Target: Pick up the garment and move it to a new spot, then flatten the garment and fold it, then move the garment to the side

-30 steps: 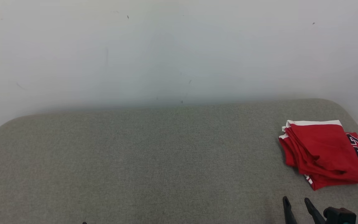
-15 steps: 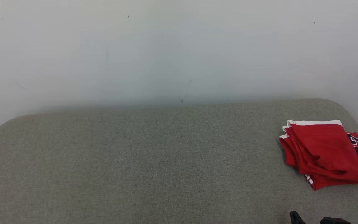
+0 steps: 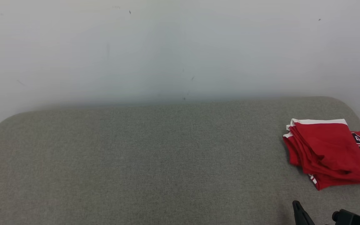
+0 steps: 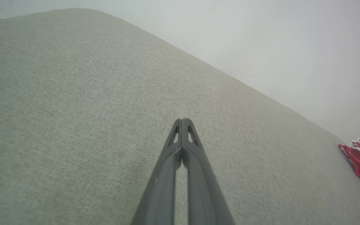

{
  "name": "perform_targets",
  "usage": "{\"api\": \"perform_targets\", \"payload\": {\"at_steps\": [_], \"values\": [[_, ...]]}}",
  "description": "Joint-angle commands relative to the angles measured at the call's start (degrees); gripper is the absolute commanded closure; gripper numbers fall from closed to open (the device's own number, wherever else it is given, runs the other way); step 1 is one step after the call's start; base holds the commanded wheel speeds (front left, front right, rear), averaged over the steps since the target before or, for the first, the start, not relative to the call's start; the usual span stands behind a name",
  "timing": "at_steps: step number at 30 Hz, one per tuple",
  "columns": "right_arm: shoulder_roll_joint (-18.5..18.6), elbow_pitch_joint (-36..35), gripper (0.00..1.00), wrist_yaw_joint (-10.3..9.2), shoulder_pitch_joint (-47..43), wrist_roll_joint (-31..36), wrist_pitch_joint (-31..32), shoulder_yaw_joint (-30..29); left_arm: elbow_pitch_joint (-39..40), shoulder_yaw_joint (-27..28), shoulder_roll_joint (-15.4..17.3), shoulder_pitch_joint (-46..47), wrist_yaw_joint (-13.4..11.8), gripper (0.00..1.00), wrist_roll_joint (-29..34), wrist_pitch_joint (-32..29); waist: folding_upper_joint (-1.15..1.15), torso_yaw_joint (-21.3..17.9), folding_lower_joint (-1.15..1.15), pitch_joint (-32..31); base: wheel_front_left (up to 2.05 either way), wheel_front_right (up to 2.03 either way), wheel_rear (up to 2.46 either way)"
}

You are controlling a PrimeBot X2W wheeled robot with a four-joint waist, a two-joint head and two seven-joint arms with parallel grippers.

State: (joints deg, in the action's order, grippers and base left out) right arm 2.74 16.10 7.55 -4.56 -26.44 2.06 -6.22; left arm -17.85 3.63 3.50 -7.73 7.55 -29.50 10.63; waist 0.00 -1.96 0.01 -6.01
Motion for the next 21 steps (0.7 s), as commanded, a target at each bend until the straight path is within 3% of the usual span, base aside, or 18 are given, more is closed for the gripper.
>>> {"api": "perform_targets", "payload": {"at_steps": [1,21], "values": [[0.1,-0.8,1.00,-0.02,2.0,-3.3,0.2,-0.1,0.7,0.3,0.0,2.2,0.0,1.00,-3.3,-0.7,0.00,0.0,0.00,0.1,0.00,0.00,0.00],[0.1,-0.3,1.00,-0.04,5.5,-20.2,1.5,-0.6,0.5,0.7,-0.2,6.7,0.0,1.00,-19.5,-5.0,0.00,0.4,-0.01,1.3,0.00,0.00,0.00]]}}
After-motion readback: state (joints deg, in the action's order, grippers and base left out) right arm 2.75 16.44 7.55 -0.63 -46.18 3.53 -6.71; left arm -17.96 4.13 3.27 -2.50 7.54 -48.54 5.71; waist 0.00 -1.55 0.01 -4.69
